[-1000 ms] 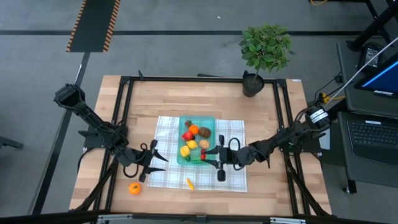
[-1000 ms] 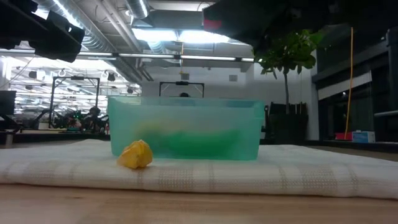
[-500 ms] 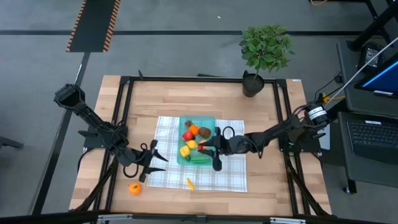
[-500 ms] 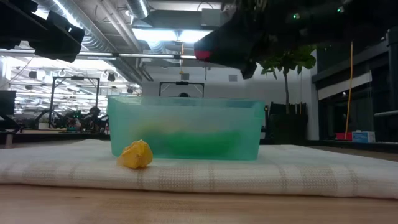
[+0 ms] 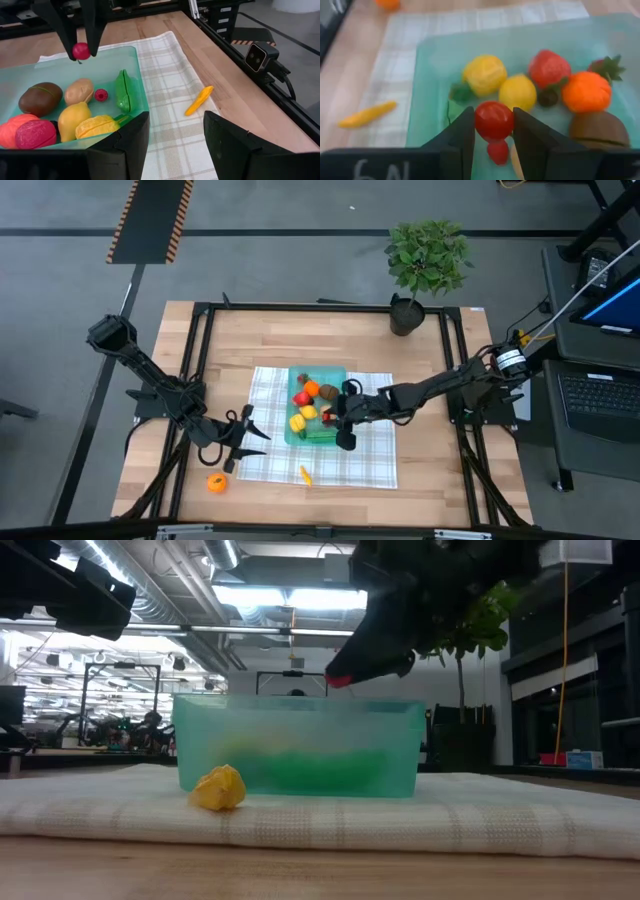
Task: Pick and placing Produce into tupperware
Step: Put the red cherry into the blue bin, then put the orange into the blue bin
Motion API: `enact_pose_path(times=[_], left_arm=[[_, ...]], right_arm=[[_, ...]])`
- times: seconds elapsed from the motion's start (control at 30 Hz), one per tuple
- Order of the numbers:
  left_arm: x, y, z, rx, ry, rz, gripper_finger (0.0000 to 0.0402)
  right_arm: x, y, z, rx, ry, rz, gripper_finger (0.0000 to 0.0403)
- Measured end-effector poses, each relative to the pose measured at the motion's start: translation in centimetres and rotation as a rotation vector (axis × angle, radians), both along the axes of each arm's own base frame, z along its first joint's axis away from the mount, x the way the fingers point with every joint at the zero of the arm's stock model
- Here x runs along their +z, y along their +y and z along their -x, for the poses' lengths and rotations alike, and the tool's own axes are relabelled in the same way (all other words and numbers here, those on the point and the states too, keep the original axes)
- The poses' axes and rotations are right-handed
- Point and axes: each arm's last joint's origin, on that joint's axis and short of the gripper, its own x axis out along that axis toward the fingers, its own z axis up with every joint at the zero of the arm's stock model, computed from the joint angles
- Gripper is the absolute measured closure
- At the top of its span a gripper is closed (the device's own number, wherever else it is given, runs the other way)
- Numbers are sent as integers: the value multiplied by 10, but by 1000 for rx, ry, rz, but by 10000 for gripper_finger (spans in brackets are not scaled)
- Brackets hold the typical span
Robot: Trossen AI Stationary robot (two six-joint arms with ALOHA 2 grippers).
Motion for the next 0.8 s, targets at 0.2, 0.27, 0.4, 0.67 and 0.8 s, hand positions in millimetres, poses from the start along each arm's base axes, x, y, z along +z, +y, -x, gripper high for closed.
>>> enact_pose_path(times=[0.2, 0.27, 0.4, 0.67, 0.8], left_arm=[[0, 0, 0, 0, 0, 0, 223], [0, 0, 0, 0, 0, 0, 223], [0, 0, 0, 0, 0, 0, 223], [0, 0, 0, 0, 4, -4, 223], [-1, 0, 0, 0, 5, -5, 223]], right_arm=[[11, 1, -2, -15, 105, 0, 289], [11, 1, -2, -24, 109, -40, 289], [8, 1, -2, -48, 119, -76, 272], [-5, 2, -5, -52, 165, -66, 268], [-7, 2, -6, -52, 160, -69, 270]])
